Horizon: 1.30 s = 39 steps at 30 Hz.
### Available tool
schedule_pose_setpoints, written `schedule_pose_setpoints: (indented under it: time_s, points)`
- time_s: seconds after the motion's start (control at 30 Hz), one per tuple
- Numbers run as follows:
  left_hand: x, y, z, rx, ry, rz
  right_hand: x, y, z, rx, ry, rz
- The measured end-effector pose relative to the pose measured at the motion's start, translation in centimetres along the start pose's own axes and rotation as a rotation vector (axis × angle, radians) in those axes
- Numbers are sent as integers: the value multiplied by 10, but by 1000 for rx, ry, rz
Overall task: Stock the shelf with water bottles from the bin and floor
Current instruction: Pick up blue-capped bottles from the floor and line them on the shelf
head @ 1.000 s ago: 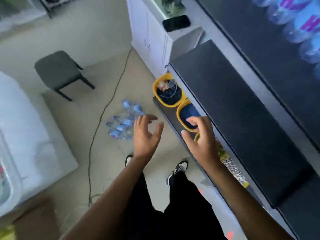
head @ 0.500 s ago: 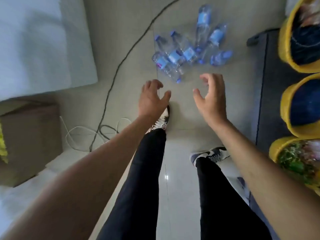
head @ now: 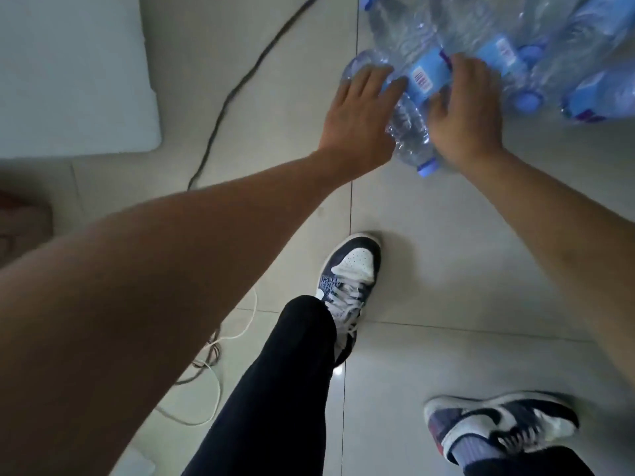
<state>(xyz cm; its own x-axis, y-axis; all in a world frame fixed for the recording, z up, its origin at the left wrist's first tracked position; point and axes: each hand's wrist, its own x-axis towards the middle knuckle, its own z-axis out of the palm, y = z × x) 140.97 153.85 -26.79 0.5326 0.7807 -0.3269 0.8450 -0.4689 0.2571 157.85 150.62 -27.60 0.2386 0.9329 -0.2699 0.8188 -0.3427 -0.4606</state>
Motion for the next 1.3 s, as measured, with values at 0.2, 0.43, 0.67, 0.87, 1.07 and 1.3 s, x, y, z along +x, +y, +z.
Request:
schedule_pose_setpoints:
  time_s: [0.2, 0.43, 0.67, 0.87, 1.07, 1.3]
  points:
    - [24, -24, 10, 513, -54, 224, 35, -16, 18, -211, -76, 89]
    - [-18, -35, 9, 225, -304, -27, 5, -18, 6, 327, -277, 449]
    - [-113, -21, -18, -178, -459, -324, -102, 0, -37, 720, -136, 547]
    - [-164, 60, -114, -1040, -130, -781, -166, -25, -140, 884, -90, 468]
    - [-187, 159, -271, -1406, 102, -736, -233, -88, -303, 978, -87, 275]
    - [-225, 237, -472, -1527, 150, -472, -298, -194, -504, 1058, 53, 164]
